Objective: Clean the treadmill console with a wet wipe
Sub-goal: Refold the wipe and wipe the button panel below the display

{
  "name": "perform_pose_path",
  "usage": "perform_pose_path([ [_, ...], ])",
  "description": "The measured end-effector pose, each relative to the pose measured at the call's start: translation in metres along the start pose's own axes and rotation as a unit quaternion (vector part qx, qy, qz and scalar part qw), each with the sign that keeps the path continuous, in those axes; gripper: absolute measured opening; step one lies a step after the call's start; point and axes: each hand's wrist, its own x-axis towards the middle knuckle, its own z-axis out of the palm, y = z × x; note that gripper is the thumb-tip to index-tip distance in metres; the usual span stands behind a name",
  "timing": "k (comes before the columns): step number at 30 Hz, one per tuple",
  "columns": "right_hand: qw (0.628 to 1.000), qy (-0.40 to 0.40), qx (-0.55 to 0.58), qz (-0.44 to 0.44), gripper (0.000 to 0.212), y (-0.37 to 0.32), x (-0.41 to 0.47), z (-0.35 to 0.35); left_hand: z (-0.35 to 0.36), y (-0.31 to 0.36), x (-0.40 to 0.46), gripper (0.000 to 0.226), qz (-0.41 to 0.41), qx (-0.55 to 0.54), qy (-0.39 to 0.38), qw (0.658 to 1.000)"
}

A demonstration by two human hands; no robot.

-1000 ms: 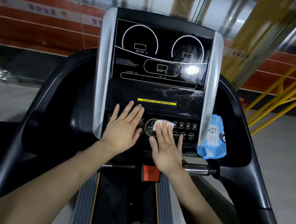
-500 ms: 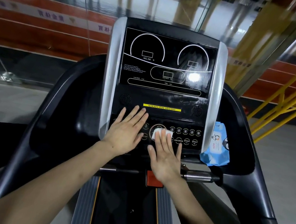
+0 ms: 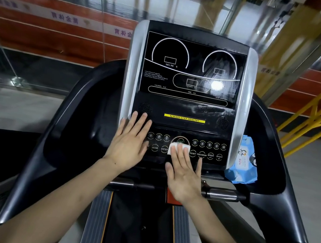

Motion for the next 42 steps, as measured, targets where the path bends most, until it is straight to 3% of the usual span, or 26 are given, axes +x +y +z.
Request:
perform_pose_path([
  [7, 0.999, 0.028, 0.029, -0.001, 0.064, -0.015, 0.014, 0.0, 0.004, -0.009, -0.018, 0.068, -0.035, -0.022, 0.015, 0.999],
  [12, 1.0, -0.019, 0.002, -0.004, 0.068, -0.009, -0.018, 0.02, 0.006, -0.013, -0.022, 0.069, -0.044, -0.034, 0.012, 0.998],
  [22, 0.999, 0.036, 0.015, -0.004, 0.067, -0.022, 0.02, -0.001, 0.008, -0.013, -0.03, 0.069, -0.056, -0.041, 0.012, 0.997],
  [28, 1.0, -0.007, -0.018, -0.009, 0.071, -0.021, -0.02, 0.031, 0.004, -0.021, -0.032, 0.069, -0.059, -0.056, 0.022, 0.996],
  [36, 0.999, 0.021, -0.003, -0.024, 0.068, -0.044, 0.031, -0.008, 0.004, -0.02, -0.033, 0.071, -0.067, -0.075, 0.02, 0.995],
  [42, 0.999, -0.004, -0.044, -0.031, 0.069, -0.042, -0.01, 0.023, 0.003, -0.023, -0.034, 0.071, -0.078, -0.086, 0.026, 0.993],
])
